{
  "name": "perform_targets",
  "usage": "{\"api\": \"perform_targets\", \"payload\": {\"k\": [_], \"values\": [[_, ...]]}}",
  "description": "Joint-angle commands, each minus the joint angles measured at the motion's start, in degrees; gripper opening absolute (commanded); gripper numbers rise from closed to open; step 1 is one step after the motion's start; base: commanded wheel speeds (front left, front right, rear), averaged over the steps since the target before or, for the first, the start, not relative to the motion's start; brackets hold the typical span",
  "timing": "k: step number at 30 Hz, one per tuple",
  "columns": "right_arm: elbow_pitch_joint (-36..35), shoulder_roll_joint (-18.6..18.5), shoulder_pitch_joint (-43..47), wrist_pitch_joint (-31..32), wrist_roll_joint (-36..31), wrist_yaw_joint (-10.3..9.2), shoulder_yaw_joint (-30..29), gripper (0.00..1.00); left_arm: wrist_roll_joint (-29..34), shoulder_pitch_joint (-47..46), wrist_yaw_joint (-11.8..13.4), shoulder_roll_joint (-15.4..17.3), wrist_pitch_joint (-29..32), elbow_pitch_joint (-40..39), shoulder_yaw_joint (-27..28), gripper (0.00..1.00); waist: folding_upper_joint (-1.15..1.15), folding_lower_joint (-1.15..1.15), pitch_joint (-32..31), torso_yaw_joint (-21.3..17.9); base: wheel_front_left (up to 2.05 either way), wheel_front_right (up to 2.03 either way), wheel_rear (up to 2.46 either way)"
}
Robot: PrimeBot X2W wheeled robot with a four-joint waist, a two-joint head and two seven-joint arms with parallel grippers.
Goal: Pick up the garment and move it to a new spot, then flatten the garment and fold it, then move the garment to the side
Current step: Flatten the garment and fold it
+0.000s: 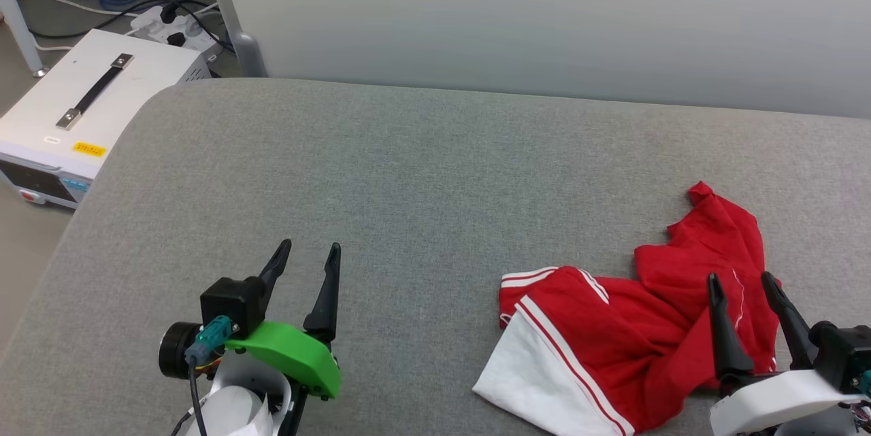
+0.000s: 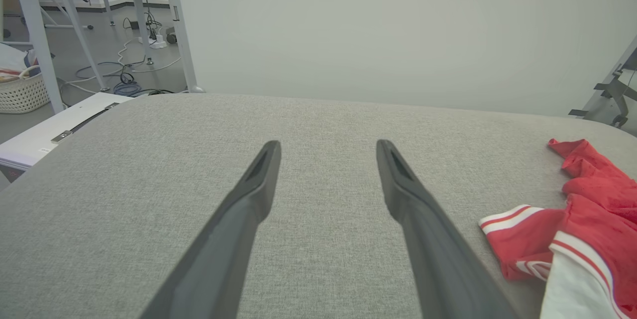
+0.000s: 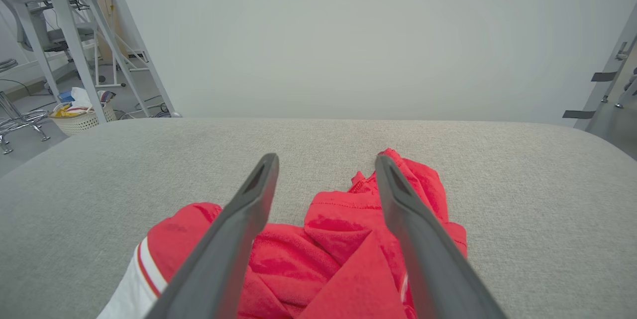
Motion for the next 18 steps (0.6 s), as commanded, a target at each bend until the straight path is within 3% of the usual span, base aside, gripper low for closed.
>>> {"api": "perform_targets", "payload": {"k": [1,9,18], "values": [[-1.2,-0.1,1.0,0.3,-0.5,-0.04,0.4,1.0,-0.4,0.8,0.5,0.4,0.5,-0.5,-0.3,1.0,0.0,0.0,-0.4,-0.6,0.0,0.0,0.0],[-5.6,0.1,2.7,1.4,-0.8,-0.04,2.2,1.0,-0.5,-2.3,-1.0,-0.6,9.8,-1.0,-4.9,1.0,0.0,0.0,1.1,-3.1,0.0,0.0,0.0],[-6.8,0.3,0.9,1.5,-1.2,-0.04,3.4,1.0,-0.6,-8.4,-4.9,-3.5,24.4,2.1,-16.9,1.0,0.0,0.0,5.2,-6.1,0.0,0.0,0.0]]}}
